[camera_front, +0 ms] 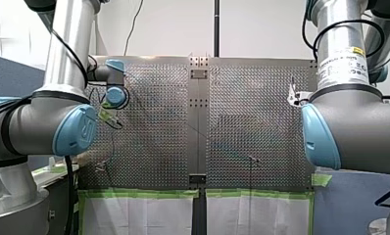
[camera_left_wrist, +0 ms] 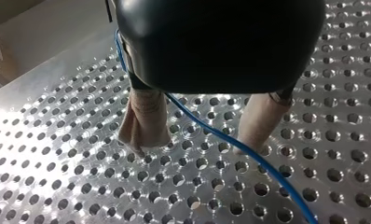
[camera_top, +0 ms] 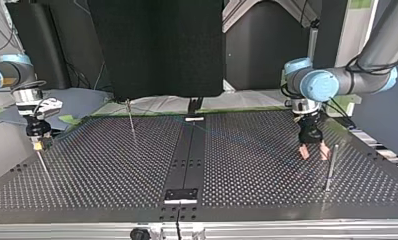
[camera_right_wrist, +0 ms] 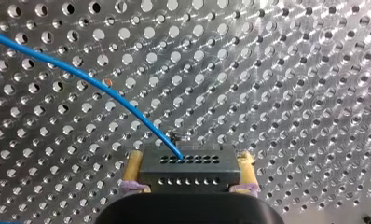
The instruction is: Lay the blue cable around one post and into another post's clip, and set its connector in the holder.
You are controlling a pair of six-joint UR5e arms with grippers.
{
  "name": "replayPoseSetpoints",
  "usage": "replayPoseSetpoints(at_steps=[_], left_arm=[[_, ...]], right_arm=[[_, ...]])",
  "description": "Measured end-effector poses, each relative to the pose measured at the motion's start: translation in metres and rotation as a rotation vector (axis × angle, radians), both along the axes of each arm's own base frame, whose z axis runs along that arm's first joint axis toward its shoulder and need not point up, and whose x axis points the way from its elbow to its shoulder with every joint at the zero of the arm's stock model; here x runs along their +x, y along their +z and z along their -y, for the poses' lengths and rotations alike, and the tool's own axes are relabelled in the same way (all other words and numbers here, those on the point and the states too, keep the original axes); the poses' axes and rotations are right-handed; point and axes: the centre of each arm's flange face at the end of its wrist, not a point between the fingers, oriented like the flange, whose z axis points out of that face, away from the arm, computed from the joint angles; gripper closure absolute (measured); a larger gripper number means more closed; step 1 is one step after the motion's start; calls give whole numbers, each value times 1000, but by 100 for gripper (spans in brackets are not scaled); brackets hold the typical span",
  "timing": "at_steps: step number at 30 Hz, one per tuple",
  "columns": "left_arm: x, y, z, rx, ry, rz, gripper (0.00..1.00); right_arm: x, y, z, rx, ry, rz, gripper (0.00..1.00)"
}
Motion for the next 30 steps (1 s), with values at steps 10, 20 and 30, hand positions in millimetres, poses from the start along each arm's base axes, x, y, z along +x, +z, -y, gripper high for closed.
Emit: replayPoseSetpoints(at_steps=[10, 20, 30], left_arm=[[0, 0, 1, 0, -2, 0, 0], [0, 0, 2, 0, -3, 0, 0], [-5, 2, 8, 12, -15, -21, 0]], right_arm=[[0, -1, 0, 2, 0, 0, 22], [0, -1, 0, 2, 0, 0, 0], [0, -1, 0, 2, 0, 0, 0]])
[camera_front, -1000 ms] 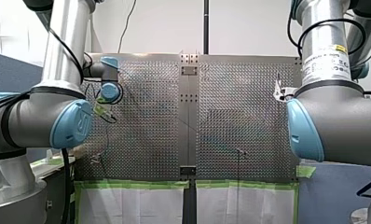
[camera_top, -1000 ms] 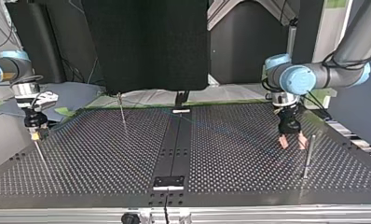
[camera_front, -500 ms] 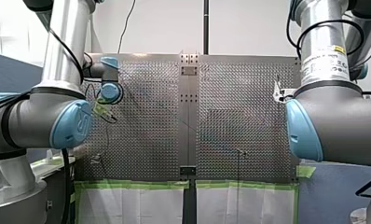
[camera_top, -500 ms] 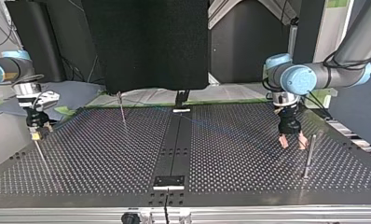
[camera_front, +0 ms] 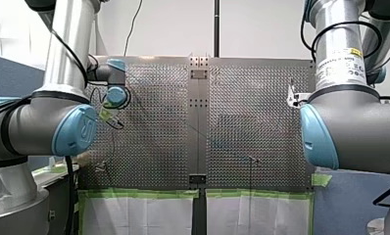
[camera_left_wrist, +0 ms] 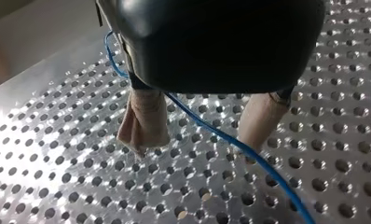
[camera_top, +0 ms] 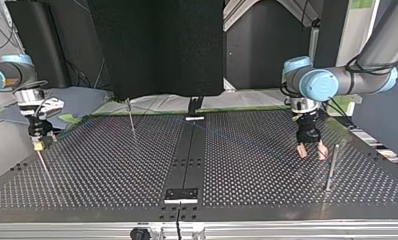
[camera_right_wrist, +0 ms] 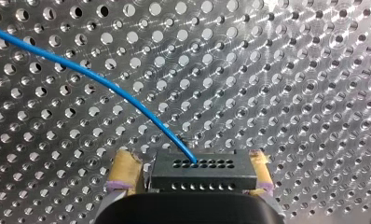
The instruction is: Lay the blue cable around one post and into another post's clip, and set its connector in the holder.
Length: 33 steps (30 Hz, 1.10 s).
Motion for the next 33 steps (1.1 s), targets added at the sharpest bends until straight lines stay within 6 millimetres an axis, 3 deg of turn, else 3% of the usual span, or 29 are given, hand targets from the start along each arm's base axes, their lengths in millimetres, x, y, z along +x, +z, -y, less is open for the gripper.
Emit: replayPoseSetpoints(at_steps=[11, 24, 33], left_arm=[[-13, 10, 2, 0, 47, -27, 0], [-34, -12, 3, 0, 84, -66, 0], [-54, 3, 3, 24, 107, -42, 0]], right_arm=[[0, 0, 0, 0, 0, 0, 0], [0, 0, 0, 0, 0, 0, 0], [0, 0, 0, 0, 0, 0, 0]])
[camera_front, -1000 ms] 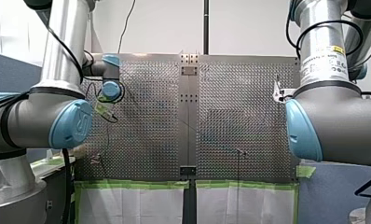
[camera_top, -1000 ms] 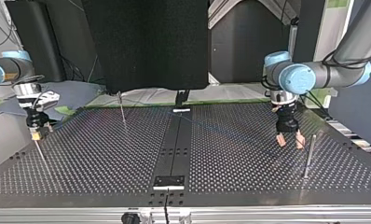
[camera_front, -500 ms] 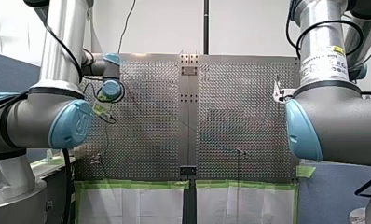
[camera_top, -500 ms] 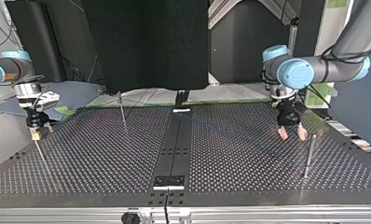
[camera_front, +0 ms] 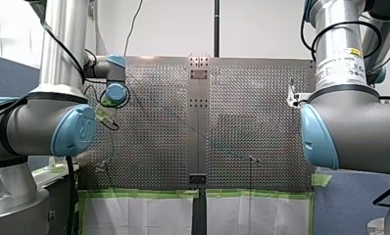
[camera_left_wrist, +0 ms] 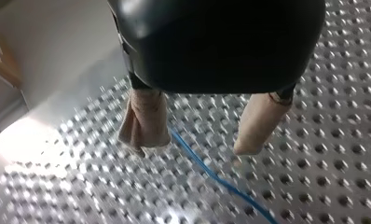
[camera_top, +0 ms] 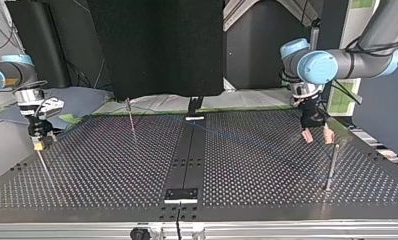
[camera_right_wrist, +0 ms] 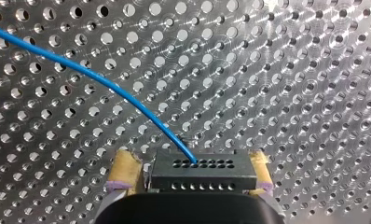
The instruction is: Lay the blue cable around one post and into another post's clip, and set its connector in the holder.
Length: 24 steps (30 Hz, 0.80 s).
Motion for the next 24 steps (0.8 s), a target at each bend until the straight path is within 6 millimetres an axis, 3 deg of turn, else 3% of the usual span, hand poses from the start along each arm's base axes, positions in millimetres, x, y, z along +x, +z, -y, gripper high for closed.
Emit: replayPoseSetpoints(at_steps=[7, 18, 24], left_arm=[[-24, 7, 5, 37, -28, -21, 0], [-75, 4, 10, 135, -72, -126, 0], [-82, 33, 13, 188, -82, -115, 0]], right_arm=[[0, 0, 0, 0, 0, 0, 0], [0, 0, 0, 0, 0, 0, 0], [0, 0, 0, 0, 0, 0, 0]])
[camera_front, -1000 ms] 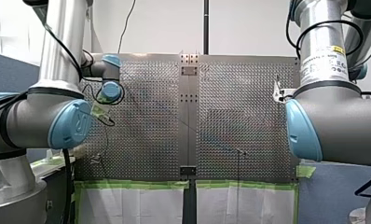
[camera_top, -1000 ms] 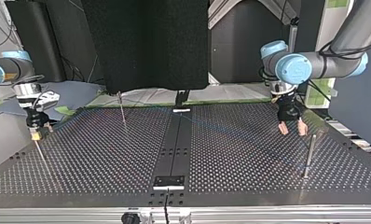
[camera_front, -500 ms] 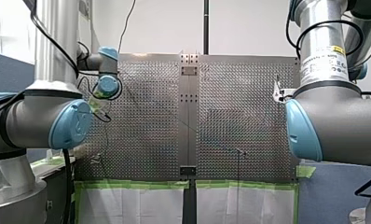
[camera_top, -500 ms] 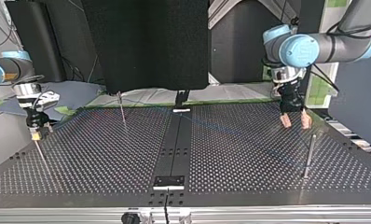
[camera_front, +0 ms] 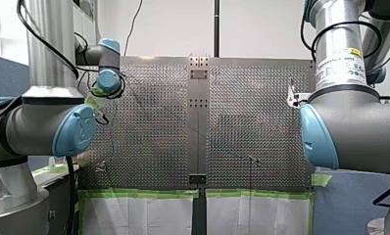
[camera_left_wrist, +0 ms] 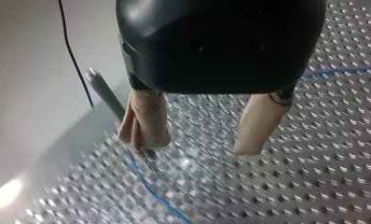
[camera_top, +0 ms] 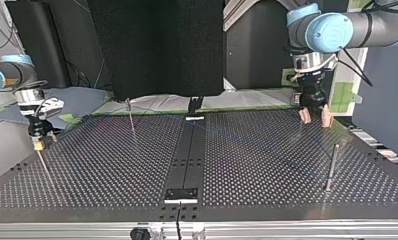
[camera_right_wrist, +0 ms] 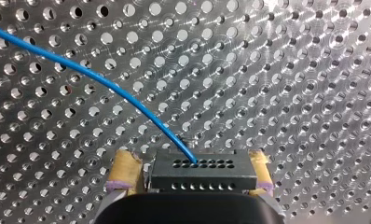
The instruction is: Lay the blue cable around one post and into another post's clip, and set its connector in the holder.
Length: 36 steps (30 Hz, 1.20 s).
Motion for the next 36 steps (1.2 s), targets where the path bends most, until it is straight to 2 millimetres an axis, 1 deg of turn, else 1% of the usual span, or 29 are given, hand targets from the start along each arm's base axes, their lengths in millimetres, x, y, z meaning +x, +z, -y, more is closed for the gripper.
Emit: replayPoseSetpoints(at_steps=[8, 15, 21, 24, 30, 36], left_arm=[[-6, 57, -3, 71, 33, 52, 0], [-19, 114, -3, 139, 44, 103, 0], [-29, 151, -1, 192, 40, 128, 0], [-28, 163, 2, 226, 16, 120, 0], [-18, 176, 11, 295, -54, 81, 0], [-22, 200, 15, 350, -48, 69, 0]], right_arm=[[0, 0, 0, 0, 0, 0, 0], [0, 0, 0, 0, 0, 0, 0], [0, 0, 0, 0, 0, 0, 0], [0, 0, 0, 0, 0, 0, 0], [0, 0, 0, 0, 0, 0, 0], [0, 0, 0, 0, 0, 0, 0]])
